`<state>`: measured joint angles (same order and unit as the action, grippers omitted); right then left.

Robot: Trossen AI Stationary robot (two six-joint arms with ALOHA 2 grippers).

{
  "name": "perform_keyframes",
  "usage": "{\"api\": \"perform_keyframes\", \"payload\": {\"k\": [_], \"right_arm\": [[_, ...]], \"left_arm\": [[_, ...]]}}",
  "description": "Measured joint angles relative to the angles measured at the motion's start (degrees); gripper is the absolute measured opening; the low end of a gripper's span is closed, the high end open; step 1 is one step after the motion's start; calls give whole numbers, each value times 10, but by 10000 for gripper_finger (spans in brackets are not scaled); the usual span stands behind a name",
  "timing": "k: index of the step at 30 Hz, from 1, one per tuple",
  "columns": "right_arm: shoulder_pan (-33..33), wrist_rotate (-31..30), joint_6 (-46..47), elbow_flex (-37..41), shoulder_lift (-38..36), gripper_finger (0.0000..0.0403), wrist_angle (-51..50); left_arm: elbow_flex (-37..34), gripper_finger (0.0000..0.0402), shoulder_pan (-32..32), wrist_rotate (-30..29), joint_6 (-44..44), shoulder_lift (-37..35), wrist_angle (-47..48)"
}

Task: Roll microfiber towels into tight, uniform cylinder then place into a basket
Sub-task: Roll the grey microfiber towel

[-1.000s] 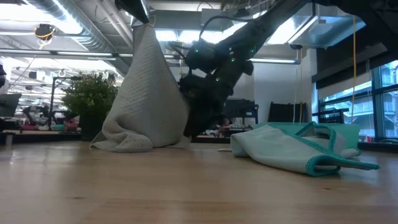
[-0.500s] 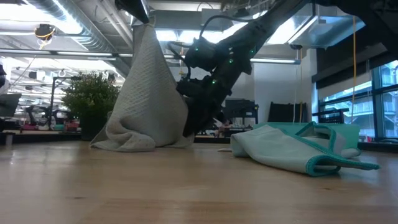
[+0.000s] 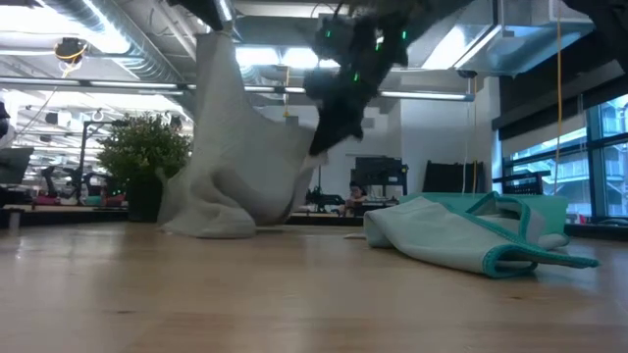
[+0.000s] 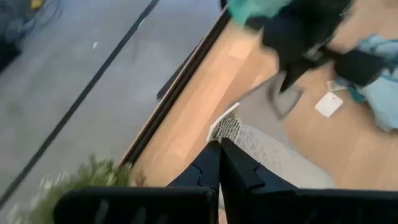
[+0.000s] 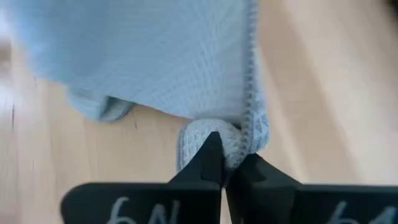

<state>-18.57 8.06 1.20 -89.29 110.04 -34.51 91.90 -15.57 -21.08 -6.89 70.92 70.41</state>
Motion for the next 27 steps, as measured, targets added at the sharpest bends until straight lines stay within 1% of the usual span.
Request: {"api": "perform_keyframes", "payload": {"k": [4,6,9,12,16,19,21,23,27], "right_arm": [[-10,-7,-38,-67,-18,2,-86],[-11,-32,-58,-105,-18,2,-133],[-11,-86,-82,-170,-19,2,-185],[-12,-130,-105,-223,-20,2,-210],[-20,-167,-123,-279,-20,1,-234],[-29,-171,-137,-291,-20,1,-237],[-33,-171,-151,-288,-20,1,-235],[-38,-166,-171,-278,-20,1,-229],[-49,-115,-204,-266,-13,1,-200]], "left_arm": [[31,0,-13,-12,-48,2,28],[38,0,-17,-25,-50,4,48],[41,0,-17,-55,-48,3,45],[41,0,-21,-69,-48,4,45],[41,0,-22,-73,-50,4,46],[41,0,-19,-73,-50,3,55],[41,0,-14,-73,-52,-1,78],[41,0,-7,-72,-73,-3,106],[41,0,14,-63,-140,-13,158]]}}
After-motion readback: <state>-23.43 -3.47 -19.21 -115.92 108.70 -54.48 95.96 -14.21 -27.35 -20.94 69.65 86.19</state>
